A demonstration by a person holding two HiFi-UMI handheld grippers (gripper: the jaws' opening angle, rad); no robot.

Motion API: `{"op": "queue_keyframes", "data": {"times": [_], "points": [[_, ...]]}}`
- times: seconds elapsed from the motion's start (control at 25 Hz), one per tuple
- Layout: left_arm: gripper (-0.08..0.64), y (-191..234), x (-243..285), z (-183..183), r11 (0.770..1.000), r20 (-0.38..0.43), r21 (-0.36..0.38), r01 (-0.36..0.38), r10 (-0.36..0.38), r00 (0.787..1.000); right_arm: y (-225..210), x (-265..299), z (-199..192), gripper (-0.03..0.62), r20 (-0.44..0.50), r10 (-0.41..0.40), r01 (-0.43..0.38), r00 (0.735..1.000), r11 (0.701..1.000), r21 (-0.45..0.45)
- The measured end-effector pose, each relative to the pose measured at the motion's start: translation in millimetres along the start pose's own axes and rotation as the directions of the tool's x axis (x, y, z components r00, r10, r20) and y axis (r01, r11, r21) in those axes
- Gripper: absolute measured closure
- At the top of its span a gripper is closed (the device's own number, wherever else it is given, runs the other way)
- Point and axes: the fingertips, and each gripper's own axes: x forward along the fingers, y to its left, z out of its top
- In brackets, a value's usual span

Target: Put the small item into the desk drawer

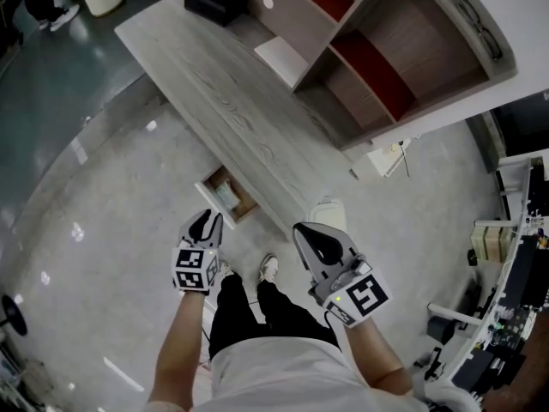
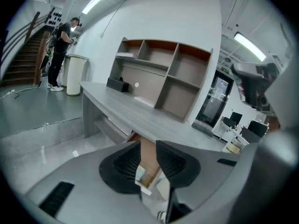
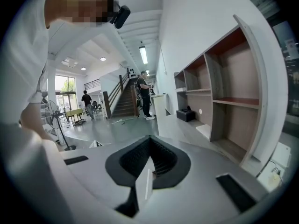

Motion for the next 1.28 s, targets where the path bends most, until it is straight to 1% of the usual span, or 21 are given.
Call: {"op": "queue_keyframes", "data": {"times": [0.04, 0.2, 0.32, 0.44, 0.6, 0.72, 0.8, 0.96, 1.08, 1.28], "points": [[0.464, 5.2, 8.8, -5.3, 1.000, -0.017, -0.015, -0.014, 0.014, 1.000, -2.4, -2.7, -0.9, 0.571, -0.003, -0.007, 0.007, 1.000, 1.000, -0.001], [0.410, 12.8, 49.0, -33.1, 0.996, -0.108, -0.064, -0.068, 0.061, 0.992, -17.3, -16.1, -10.0, 0.571, -0.019, -0.036, 0.036, 0.999, 0.999, 0.007], [0.408, 12.5, 74.5, -53.1, 0.992, -0.167, -0.074, -0.106, 0.092, 0.982, -22.4, -22.8, -23.0, 0.571, -0.042, -0.039, 0.040, 0.998, 0.999, 0.019], [0.397, 13.9, 96.8, -66.8, 0.987, -0.209, -0.077, -0.142, 0.123, 0.970, -27.0, -24.6, -32.0, 0.571, -0.047, -0.032, 0.034, 0.998, 0.999, 0.032], [0.391, 20.6, 119.2, -81.7, 0.977, -0.253, -0.112, -0.182, 0.149, 0.956, -32.8, -23.0, -48.0, 0.571, -0.061, -0.025, 0.028, 0.998, 0.998, 0.052], [0.390, 24.1, 133.6, -88.4, 0.974, -0.272, -0.115, -0.194, 0.157, 0.950, -37.0, -21.7, -59.1, 0.571, -0.072, -0.023, 0.027, 0.997, 0.997, 0.066], [0.390, 23.4, 140.3, -90.4, 0.971, -0.286, -0.134, -0.198, 0.154, 0.946, -38.2, -24.0, -63.9, 0.571, -0.080, -0.023, 0.029, 0.997, 0.997, 0.073], [0.390, 24.1, 149.6, -101.2, 0.950, -0.332, -0.210, -0.232, 0.154, 0.930, -40.9, -32.3, -68.1, 0.571, -0.091, -0.031, 0.039, 0.995, 0.996, 0.085], [0.390, 27.1, 158.1, -106.5, 0.937, -0.356, -0.241, -0.254, 0.158, 0.921, -47.9, -39.6, -68.4, 0.571, -0.096, -0.048, 0.057, 0.994, 0.994, 0.090], [0.390, 31.3, 169.3, -117.2, 0.909, -0.392, -0.297, -0.294, 0.165, 0.905, -60.4, -52.7, -72.7, 0.571, -0.107, -0.088, 0.099, 0.990, 0.990, 0.104]]}}
